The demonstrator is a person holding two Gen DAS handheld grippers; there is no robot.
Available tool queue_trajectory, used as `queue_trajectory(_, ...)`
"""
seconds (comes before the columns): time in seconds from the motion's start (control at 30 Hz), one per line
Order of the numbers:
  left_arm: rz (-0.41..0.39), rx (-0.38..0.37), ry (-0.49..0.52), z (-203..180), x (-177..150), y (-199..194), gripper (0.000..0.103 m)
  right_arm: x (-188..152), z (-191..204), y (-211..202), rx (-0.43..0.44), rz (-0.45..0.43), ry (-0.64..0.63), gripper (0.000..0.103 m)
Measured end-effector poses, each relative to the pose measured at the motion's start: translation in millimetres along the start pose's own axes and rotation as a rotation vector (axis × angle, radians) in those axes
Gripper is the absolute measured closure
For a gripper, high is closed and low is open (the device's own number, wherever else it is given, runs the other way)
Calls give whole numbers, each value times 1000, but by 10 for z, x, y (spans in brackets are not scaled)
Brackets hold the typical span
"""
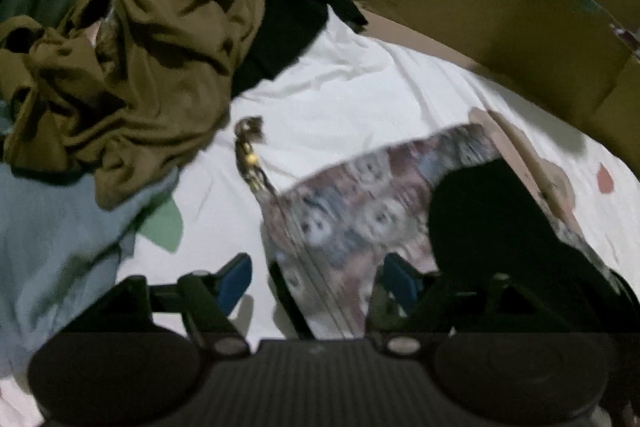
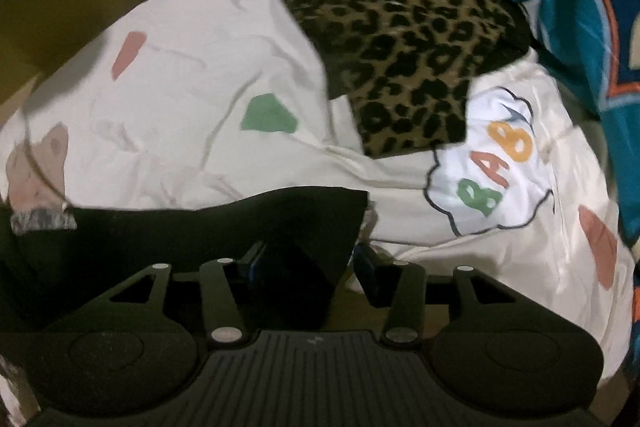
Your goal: Fold clothes
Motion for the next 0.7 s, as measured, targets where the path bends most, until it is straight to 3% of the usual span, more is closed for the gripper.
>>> queue_trajectory(0.2,1,-19,-36,52,125,180,27,34,148,-18,28,-17,-33,49)
queue_trajectory(0.4,-19,-27,-50,64,179,299,26,-3,498,15,94,-11,-169,49)
queue_trajectory(0.7,28,-46,-106,88,120,469,25,-149,1099,30,190,-28,-390,49)
Point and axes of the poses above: each gripper's, at about its wrist camera, not at the fingertips, and y roughly the way its jaws point, z to its left, x to its top, the point moved 4 cm from there along y, roughly the way its jaws point, and after that the axes turned 6 degrees about -z, right-handed, at the moved point
